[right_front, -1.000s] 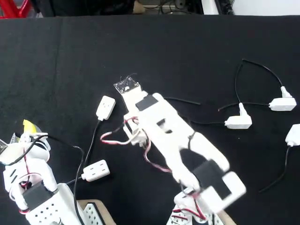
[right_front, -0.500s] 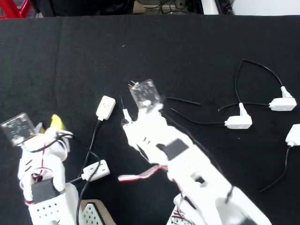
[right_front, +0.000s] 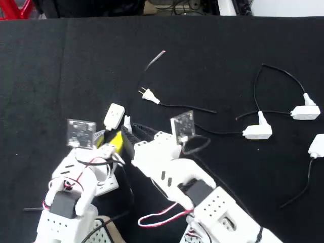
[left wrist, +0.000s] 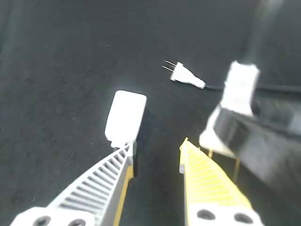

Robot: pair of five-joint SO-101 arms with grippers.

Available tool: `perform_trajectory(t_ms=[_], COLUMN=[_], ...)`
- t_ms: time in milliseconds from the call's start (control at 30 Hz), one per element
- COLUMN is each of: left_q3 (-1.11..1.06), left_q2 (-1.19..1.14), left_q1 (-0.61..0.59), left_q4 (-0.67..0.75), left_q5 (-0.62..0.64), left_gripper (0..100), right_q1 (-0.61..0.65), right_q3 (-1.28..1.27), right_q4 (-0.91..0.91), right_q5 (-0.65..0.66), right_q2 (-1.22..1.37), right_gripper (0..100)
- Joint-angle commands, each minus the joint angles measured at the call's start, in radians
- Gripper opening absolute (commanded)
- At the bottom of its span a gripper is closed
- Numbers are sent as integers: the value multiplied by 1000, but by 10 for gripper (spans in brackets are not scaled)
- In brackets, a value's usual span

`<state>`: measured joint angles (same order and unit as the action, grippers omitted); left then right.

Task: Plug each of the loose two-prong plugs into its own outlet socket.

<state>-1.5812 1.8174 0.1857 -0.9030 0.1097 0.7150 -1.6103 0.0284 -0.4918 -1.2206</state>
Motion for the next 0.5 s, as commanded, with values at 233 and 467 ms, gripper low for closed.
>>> perform_trajectory(t_ms=[233,467], left_q3=[120,200], left_q2=[6,6], left_q1=[65,70], left_q4=[-152,-210], left_q5=[-63,-63], left_gripper=[166,123], right_q1=[15,51], right_q3=[-76,-77], right_q4=[127,267], right_q5=[-32,-64], right_q2=[-367,-493], right_gripper=[11,11])
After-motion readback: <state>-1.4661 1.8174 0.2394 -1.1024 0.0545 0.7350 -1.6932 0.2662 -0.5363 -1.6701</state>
